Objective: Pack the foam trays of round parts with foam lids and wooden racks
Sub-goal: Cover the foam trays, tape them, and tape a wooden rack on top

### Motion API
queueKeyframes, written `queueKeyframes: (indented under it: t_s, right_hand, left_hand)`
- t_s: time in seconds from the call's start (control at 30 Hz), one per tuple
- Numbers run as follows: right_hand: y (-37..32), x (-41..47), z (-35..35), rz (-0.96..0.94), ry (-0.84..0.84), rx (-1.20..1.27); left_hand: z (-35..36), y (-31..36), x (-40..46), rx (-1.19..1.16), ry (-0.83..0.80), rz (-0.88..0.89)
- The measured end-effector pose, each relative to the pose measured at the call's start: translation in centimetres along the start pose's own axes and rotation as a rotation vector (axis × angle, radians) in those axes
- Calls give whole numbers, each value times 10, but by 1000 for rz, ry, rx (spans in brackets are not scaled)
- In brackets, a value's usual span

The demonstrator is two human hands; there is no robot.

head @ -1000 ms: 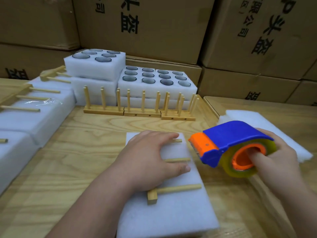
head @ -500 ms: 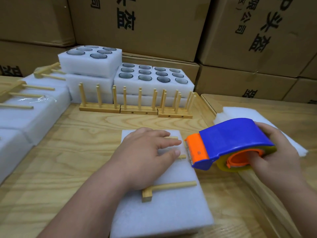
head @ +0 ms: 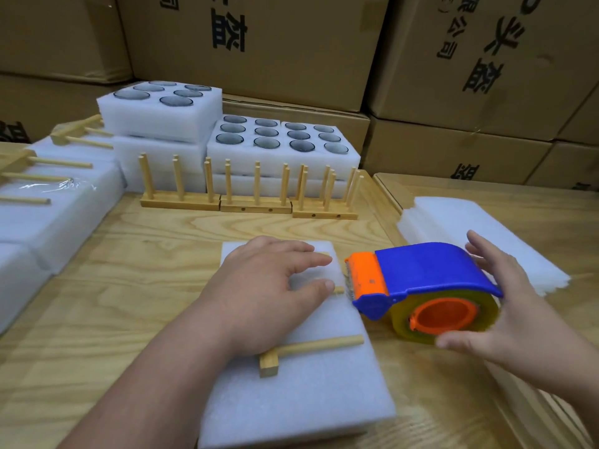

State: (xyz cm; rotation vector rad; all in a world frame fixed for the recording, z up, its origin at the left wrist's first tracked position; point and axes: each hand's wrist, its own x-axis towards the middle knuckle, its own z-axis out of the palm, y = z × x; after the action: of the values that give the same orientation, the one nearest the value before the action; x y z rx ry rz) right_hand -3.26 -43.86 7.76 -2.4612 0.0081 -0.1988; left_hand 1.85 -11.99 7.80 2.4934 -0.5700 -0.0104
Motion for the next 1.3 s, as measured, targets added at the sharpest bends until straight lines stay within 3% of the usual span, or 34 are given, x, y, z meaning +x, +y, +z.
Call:
queueKeyframes:
  t_s: [0.2,0.33,0.43,0.57,0.87,1.13,1.2,1.3]
  right_hand:
    - [-42,14,-32,-372,-33,-240]
    - [-61,45,-20,-377,-339,-619]
    - [-56,56,-16,-384,-421,-769]
    - [-43,54,-39,-331,-403,-682]
    - [-9,49,-73,-500,-299,-734]
    - [-21,46,-46,-465,-407,-838]
    - [-28,47,-49,-402,-486,-731]
    - [-36,49,-54,-199,-476,-218]
  left_hand:
    - [0,0,0,2,6,6]
    - [1,-2,-1,-13,14,5]
    - [2,-4,0,-29,27,7]
    - [3,-6,3,-40,10,-4]
    - [2,-6,3,-37,-4,0]
    - [-1,-4,3,-33,-33,-5]
    - [-1,-4,3,-27,-32,-4]
    - [-1,-4,3,-24,-28,-5]
